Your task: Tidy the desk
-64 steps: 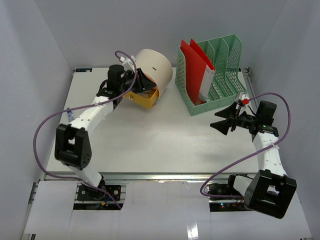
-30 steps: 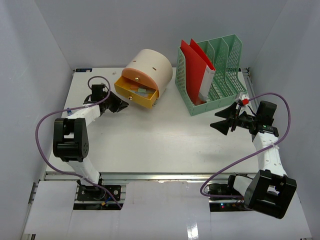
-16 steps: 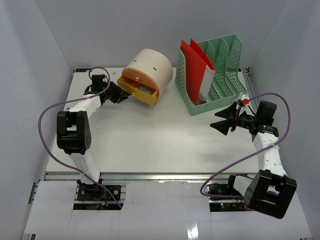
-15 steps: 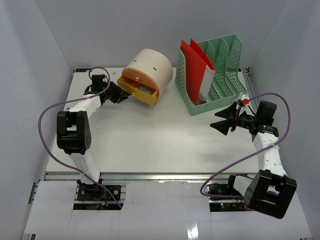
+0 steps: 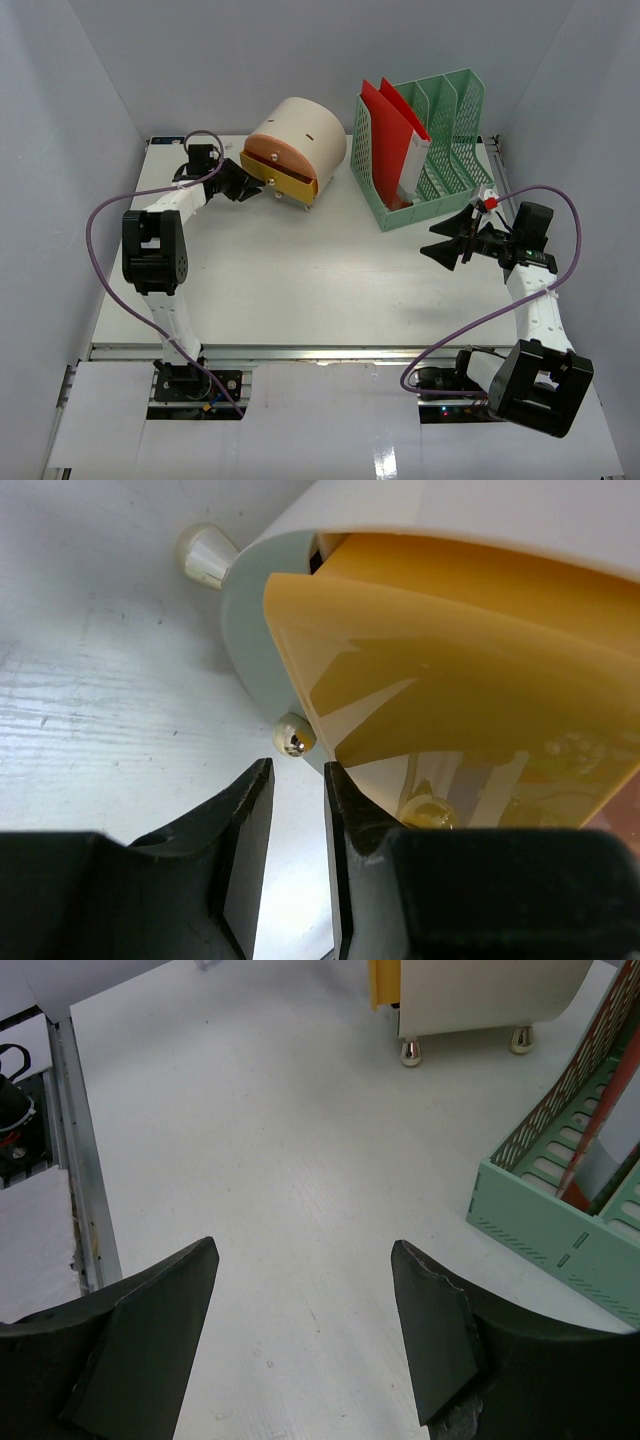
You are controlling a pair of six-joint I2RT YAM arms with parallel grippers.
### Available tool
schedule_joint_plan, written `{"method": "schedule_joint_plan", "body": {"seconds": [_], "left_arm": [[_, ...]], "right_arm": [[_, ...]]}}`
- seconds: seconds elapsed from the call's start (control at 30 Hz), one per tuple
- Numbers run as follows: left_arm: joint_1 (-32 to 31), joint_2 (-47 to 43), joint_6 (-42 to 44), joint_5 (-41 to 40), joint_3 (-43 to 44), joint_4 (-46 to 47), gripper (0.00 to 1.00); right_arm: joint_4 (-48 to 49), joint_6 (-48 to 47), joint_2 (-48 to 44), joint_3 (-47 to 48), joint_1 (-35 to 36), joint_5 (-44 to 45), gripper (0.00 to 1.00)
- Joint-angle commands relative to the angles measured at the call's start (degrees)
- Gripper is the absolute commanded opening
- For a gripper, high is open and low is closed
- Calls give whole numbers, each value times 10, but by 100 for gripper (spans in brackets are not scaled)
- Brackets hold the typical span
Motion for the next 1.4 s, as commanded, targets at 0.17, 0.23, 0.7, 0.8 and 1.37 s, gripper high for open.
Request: {"method": "schedule_joint_plan", "body": {"seconds": [0.17,0.23,0.7,0.8,1.37], "left_arm": [[-5,26,-14,28,60,20,42],[-5,29,-15,33,62,25,43],[-7,45,-18,62,68,50,56],[-7,46,-18,62,71,50,58],[-6,-22,16,76,-35,151,66]], "right_arm": [[-16,-9,0,23,-4,-1,76],[-17,-11,1,24,-4,1,76],[-21,-15,6,25,-4,6,76],[-22,-15,7,25,-4,9,76],[-26,-20,10,25,-4,16,76]]}}
